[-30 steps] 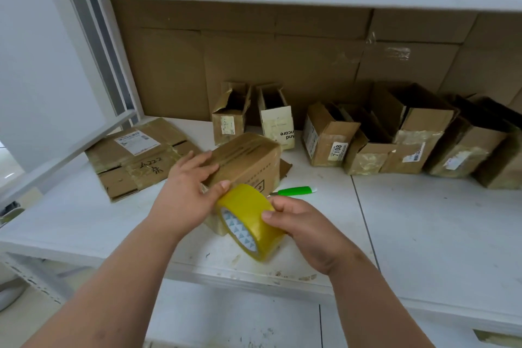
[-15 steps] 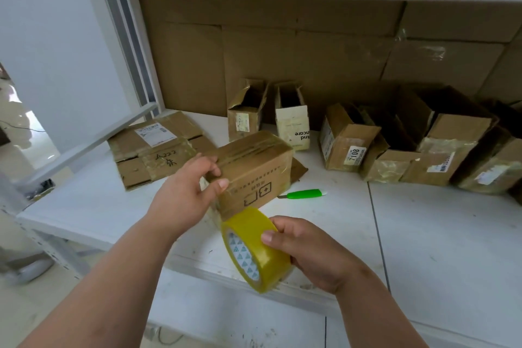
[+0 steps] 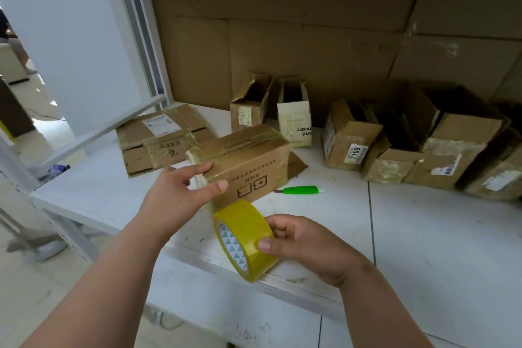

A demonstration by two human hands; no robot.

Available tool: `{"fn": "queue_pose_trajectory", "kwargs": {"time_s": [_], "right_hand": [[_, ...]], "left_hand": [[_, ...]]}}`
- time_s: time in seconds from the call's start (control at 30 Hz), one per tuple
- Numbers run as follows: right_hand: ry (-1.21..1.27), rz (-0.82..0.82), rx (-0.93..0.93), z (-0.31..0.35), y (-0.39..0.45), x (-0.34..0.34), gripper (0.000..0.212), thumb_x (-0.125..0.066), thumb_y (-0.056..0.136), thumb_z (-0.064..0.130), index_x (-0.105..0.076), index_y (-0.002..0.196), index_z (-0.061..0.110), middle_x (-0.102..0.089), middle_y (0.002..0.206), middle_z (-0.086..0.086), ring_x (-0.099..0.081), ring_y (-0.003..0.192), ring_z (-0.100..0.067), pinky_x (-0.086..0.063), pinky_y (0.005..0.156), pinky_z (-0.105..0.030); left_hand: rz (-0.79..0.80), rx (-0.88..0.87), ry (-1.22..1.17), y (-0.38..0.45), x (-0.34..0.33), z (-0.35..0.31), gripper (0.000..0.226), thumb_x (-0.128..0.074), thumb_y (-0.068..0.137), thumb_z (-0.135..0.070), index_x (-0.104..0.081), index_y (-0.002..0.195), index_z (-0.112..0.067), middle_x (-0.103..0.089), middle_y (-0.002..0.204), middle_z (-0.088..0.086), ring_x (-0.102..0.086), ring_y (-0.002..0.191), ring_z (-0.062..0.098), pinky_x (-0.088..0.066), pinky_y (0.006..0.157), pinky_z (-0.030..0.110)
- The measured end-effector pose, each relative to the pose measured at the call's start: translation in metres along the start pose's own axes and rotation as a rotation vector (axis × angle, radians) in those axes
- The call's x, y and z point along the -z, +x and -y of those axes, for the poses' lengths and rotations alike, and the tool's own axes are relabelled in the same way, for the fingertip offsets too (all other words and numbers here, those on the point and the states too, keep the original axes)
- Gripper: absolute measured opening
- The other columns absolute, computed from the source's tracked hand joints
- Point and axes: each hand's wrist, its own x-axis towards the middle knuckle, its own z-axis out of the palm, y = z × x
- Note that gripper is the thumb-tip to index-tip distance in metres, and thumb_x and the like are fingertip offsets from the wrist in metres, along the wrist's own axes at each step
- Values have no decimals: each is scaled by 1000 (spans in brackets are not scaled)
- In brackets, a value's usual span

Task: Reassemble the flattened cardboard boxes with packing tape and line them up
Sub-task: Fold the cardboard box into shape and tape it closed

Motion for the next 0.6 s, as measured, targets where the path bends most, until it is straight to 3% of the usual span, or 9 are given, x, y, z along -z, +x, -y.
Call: {"fn": "queue_pose_trajectory", "kwargs": {"time_s": [0.07, 0.13, 0.2, 0.3, 0.37, 0.43, 0.53, 0.6], "right_hand": [[-10, -87, -4, 0, 3, 10, 34, -74, 83, 25, -69, 116, 18, -74, 110, 2, -67, 106, -12, -51, 94, -24], [-37, -215, 10, 3, 10, 19, 23, -71, 89, 20, -71, 112, 21, -73, 108, 7, -66, 105, -6, -48, 86, -14], [-50, -317, 35, 7, 19, 26, 18, -67, 91, 22, -72, 108, 22, -71, 109, 8, -64, 105, -4, -46, 79, -13], [-224, -455, 28, 8, 33, 34, 11, -68, 88, 37, -71, 98, 32, -64, 111, 14, -60, 106, -3, -45, 84, -21], [-476, -492, -1, 3, 43, 39, 26, -66, 75, 58, -66, 93, 40, -57, 114, 17, -54, 112, -7, -43, 99, -32], [-491, -410, -45, 0, 48, 38, 41, -66, 64, 64, -64, 98, 40, -58, 116, 16, -55, 112, -8, -44, 103, -37], [-250, -223, -85, 1, 51, 31, 28, -78, 79, 24, -65, 103, 31, -72, 103, 9, -68, 96, -10, -54, 95, -42], [-253, -196, -61, -1, 50, 31, 35, -76, 80, 8, -60, 104, 28, -73, 98, 7, -69, 92, -12, -55, 92, -42]], "left_hand": [[76, 50, -58, -3, -1, -4, 63, -77, 73, -55, -57, 132, -47, -52, 93, 2, -55, 85, 16, -40, 69, 28], [111, 86, -103, -4, -3, -4, 74, -79, 72, -54, -48, 138, -50, -60, 97, 7, -59, 88, 17, -40, 69, 25], [116, 115, -131, -6, -5, -3, 81, -80, 70, -55, -42, 142, -51, -65, 97, 7, -62, 90, 16, -41, 71, 25], [118, 132, -145, -11, -8, -8, 89, -74, 65, -66, -37, 145, -52, -67, 93, 2, -64, 90, 12, -41, 72, 23], [79, 136, -119, -15, -12, -12, 89, -67, 64, -72, -37, 145, -52, -68, 87, -2, -63, 85, 7, -40, 67, 20], [17, 136, -88, -18, -19, -14, 83, -66, 70, -70, -38, 145, -50, -67, 84, -5, -62, 81, 4, -39, 62, 17], [-31, 99, -74, -22, -29, -12, 82, -77, 77, -51, -34, 147, -49, -67, 84, -8, -62, 79, 1, -43, 66, 19], [-35, 98, -95, -22, -32, -9, 85, -80, 79, -39, -31, 147, -50, -68, 82, -8, -63, 77, 0, -42, 67, 17]]}}
